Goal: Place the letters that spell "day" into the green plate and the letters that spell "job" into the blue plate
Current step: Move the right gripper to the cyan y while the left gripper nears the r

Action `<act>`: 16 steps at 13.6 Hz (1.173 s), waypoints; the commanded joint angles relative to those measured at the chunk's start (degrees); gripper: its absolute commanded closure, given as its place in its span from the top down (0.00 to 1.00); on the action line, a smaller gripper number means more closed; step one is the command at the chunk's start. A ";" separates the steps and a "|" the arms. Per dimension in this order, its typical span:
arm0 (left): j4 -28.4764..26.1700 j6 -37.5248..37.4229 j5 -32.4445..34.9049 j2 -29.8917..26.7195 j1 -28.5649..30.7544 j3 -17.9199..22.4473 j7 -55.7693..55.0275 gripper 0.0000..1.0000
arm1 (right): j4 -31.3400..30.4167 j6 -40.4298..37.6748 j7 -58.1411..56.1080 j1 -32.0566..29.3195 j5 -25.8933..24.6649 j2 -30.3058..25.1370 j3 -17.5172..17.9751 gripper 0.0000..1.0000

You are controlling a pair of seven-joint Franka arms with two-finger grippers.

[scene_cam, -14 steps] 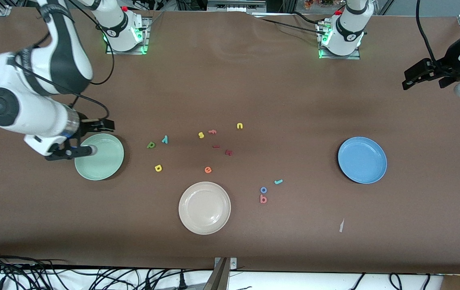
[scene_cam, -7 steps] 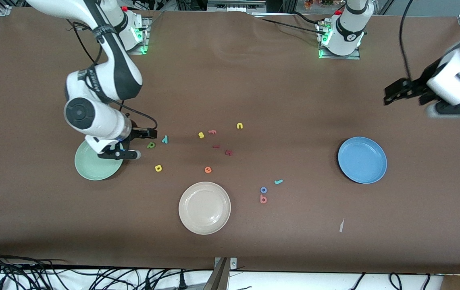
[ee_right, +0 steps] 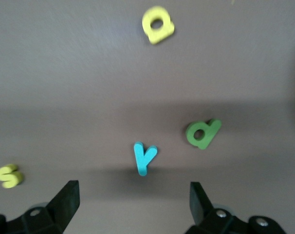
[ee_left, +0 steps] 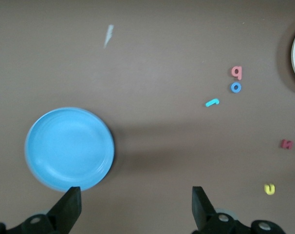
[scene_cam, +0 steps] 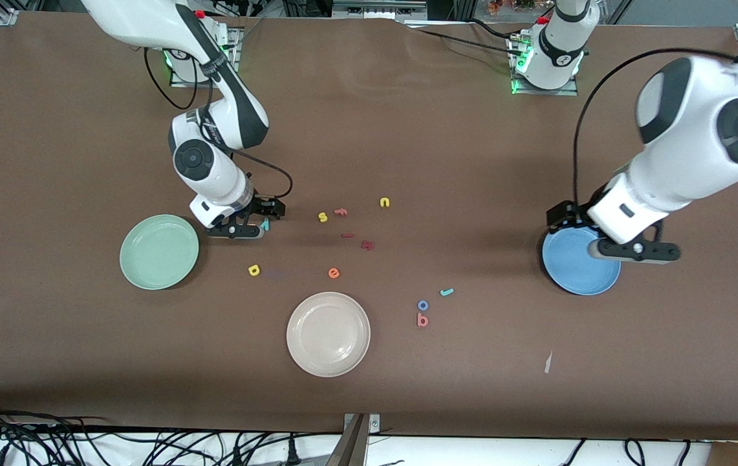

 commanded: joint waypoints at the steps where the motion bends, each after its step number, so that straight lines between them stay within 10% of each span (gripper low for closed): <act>1: -4.99 9.14 0.32 1.24 -4.30 0.19 -0.31 1.00 | -0.25 2.30 0.70 -0.04 0.10 1.16 -0.33 1.00; 10: -3.76 33.76 0.15 20.04 -17.31 7.04 -0.13 1.00 | 1.86 3.89 0.79 0.04 0.19 5.12 -0.42 1.00; 16: 0.01 40.56 2.96 29.11 -20.23 10.82 3.90 0.97 | 4.15 3.54 1.40 0.04 0.19 6.53 -0.33 0.69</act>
